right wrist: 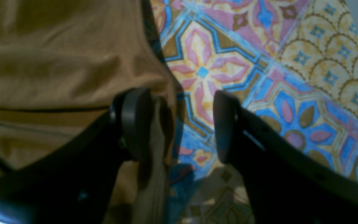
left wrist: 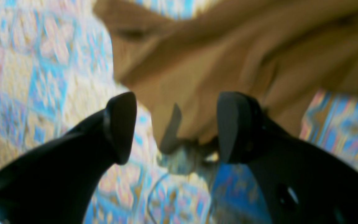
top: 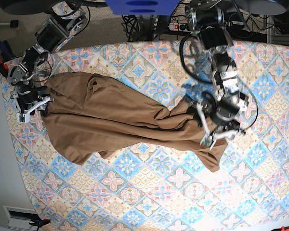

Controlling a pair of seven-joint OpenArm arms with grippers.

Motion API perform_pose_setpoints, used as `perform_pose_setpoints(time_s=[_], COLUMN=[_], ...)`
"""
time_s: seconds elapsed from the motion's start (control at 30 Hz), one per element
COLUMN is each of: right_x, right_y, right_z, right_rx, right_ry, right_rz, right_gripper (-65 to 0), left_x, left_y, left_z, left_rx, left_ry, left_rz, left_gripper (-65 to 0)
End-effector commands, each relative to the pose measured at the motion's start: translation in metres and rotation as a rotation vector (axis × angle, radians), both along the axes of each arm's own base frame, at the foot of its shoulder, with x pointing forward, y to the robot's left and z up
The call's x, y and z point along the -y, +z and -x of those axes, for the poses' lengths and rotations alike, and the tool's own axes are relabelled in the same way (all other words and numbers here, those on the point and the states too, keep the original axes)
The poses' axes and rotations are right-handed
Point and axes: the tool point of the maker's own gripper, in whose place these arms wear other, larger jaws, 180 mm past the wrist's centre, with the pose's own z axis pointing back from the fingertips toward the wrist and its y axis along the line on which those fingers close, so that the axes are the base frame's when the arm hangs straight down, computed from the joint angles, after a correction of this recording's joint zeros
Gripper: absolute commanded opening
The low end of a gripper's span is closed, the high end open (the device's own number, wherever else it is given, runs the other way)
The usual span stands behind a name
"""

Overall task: Layout the t-shirt on the table in an organized manner, then fold the t-shirt properly
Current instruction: 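Release with the left gripper and grasp the shirt's middle edge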

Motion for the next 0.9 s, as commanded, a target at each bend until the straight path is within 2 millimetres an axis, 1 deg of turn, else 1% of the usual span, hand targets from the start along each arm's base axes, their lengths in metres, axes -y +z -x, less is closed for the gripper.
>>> perform_pose_setpoints(time_s=[0.0, 0.07, 0.17, 0.27, 0.43, 0.53, 0.6, 0.67, 0.77, 0.8, 0.87], right_x=[0.008, 0.008, 0.008, 0.008, 0.008, 0.008, 0.008, 0.008, 0.008, 0.008, 0.008], right_y=[0.019, 0.017, 0.017, 0.017, 0.017, 0.017, 0.017, 0.017, 0.017, 0.017, 0.017], right_z=[-0.011, -0.011, -0.011, -0.011, -0.011, -0.011, -0.011, -0.011, -0.01, -0.01, -0.01], right_rx=[0.063, 0.06, 0.06, 0.06, 0.06, 0.06, 0.06, 0.06, 0.058, 0.058, 0.058], right_ry=[-0.004, -0.004, -0.004, -0.004, -0.004, -0.004, -0.004, -0.004, -0.004, -0.004, -0.004], right_rz=[0.018, 0.015, 0.015, 0.015, 0.015, 0.015, 0.015, 0.015, 0.015, 0.015, 0.015], right_gripper=[-33.8, -33.8, -33.8, -33.8, -33.8, -33.8, -33.8, -33.8, -33.8, -33.8, -33.8], left_x=[0.006, 0.021, 0.039, 0.058, 0.079, 0.082, 0.079, 0.075, 0.072, 0.07, 0.071], left_y=[0.004, -0.013, -0.024, -0.032, -0.035, -0.046, -0.056, -0.069, -0.075, -0.075, -0.074], left_z=[0.0, 0.013, 0.024, 0.027, 0.03, 0.032, 0.027, 0.028, 0.024, 0.023, 0.022], left_rx=[0.01, -0.042, -0.078, -0.101, -0.108, -0.141, -0.174, -0.221, -0.243, -0.24, -0.239], left_ry=[-0.033, -0.109, -0.198, -0.262, -0.329, -0.342, -0.336, -0.332, -0.329, -0.329, -0.332], left_rz=[-0.015, -0.046, -0.07, -0.072, -0.083, -0.079, -0.08, -0.082, -0.087, -0.087, -0.087], left_gripper=[-25.4, -25.4, -25.4, -25.4, -25.4, -25.7, -26.0, -26.1, -26.3, -26.3, -29.4])
